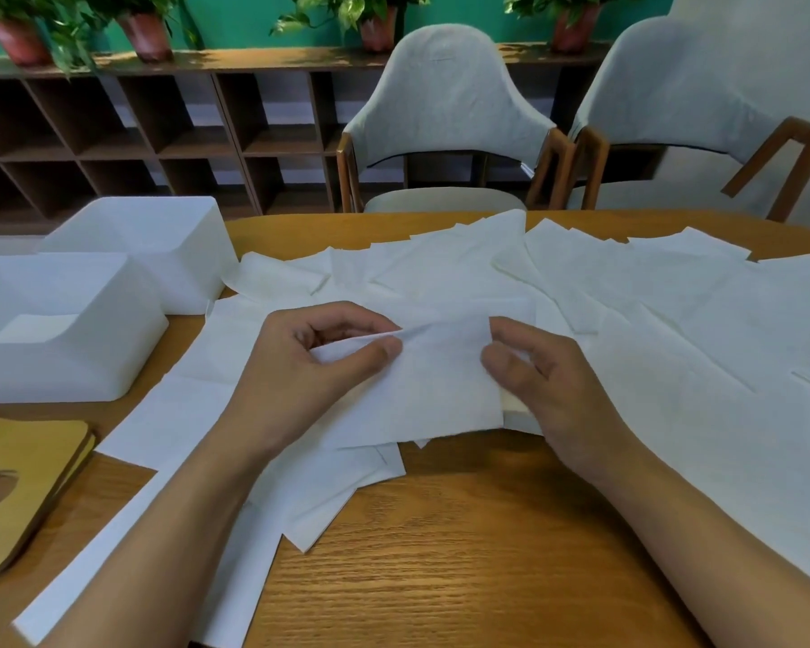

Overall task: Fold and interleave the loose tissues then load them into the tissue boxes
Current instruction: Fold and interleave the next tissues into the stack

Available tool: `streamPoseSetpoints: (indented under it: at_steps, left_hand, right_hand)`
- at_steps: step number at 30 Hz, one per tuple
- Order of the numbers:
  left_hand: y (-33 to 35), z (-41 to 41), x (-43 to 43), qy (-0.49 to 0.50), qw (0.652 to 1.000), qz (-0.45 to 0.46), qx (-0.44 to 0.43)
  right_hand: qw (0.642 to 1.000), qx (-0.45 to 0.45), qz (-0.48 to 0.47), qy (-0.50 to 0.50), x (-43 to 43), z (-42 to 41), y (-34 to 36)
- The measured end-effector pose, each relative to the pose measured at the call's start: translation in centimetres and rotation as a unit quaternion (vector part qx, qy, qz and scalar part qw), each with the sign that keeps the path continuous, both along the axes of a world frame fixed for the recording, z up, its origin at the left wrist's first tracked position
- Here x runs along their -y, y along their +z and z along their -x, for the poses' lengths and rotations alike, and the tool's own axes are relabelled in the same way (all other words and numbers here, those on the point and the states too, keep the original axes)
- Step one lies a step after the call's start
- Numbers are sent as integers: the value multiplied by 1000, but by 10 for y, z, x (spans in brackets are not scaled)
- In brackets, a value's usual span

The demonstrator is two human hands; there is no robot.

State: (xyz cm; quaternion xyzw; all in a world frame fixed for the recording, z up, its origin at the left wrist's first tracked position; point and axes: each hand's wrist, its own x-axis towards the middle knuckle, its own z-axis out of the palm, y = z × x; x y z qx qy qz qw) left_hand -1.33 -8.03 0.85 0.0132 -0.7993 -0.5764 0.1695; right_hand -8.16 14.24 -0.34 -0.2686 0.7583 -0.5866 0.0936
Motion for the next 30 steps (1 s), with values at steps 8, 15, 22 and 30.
streamPoseSetpoints:
  at_steps: [8,15,22,30]
  left_hand:
    - [-2,1,-5,30,999,29,-4]
    - [-5,1,-12,37,999,26,-15]
    - [-16,5,-14,88,993,65,-37]
    - [-11,6,-10,-42,990,-115,76]
  right_hand:
    - [1000,-10,23,1,5,-5,-5]
    - [999,-44,10,27,7,-10,-5]
    - [997,-74,25,-10,7,-6,-4]
    - [993,-12,102,-64,3,6,0]
